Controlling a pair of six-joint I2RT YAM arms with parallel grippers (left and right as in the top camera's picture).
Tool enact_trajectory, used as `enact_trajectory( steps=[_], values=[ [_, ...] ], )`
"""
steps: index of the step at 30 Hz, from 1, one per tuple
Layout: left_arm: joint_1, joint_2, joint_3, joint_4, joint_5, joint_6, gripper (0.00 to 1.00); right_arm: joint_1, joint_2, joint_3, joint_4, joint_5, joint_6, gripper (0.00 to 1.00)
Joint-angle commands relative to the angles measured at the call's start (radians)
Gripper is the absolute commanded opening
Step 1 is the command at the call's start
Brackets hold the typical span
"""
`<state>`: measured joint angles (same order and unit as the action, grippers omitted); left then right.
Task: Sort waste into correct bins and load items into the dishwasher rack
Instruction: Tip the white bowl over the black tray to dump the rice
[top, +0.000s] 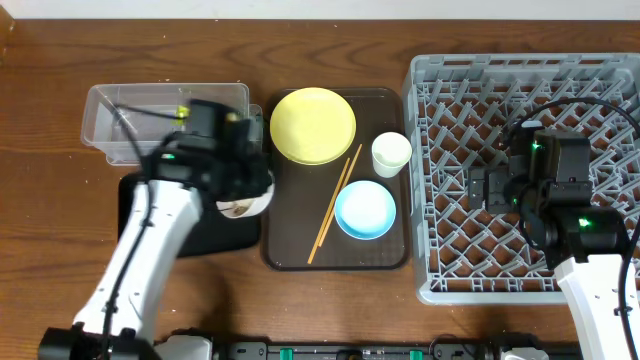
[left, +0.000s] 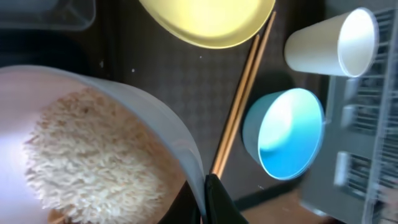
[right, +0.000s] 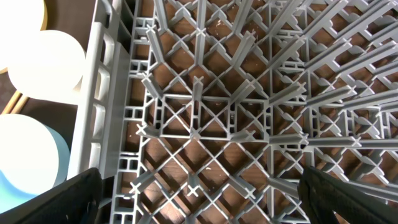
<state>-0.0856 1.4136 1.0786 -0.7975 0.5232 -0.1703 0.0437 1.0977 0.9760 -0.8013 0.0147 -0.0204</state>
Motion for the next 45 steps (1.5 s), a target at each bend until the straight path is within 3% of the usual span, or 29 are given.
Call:
enact_trajectory(
  steps=[1, 7, 15, 23, 32, 45],
  values=[
    [0.138, 0.037, -0.049, -0.007, 0.319, 0.155, 0.06, -0.011, -0.005, 0.023, -0.003, -0.005, -0.011, 0.99],
    [0.356, 0.134, -0.132, -0.006, 0.707, 0.343, 0.06, -0.011, -0.005, 0.023, -0.003, -0.005, -0.011, 0.99],
    [0.517, 0.288, -0.196, -0.006, 1.041, 0.409, 0.06, -0.011, -0.005, 0.023, -0.004, -0.005, -0.011, 0.99],
    [0.600, 0.335, -0.198, -0.021, 1.050, 0.324, 0.06, -0.011, -0.005, 0.023, -0.004, -0.004, -0.011, 0.99],
    [0.684, 0.335, -0.198, -0.021, 1.050, 0.037, 0.06, -0.011, -0.005, 0.023, -0.007, -0.004, -0.011, 0.99],
    [0.724, 0.335, -0.198, -0.031, 1.050, -0.023, 0.06, -0.011, -0.005, 0.023, -0.018, -0.004, -0.011, 0.99]
  ],
)
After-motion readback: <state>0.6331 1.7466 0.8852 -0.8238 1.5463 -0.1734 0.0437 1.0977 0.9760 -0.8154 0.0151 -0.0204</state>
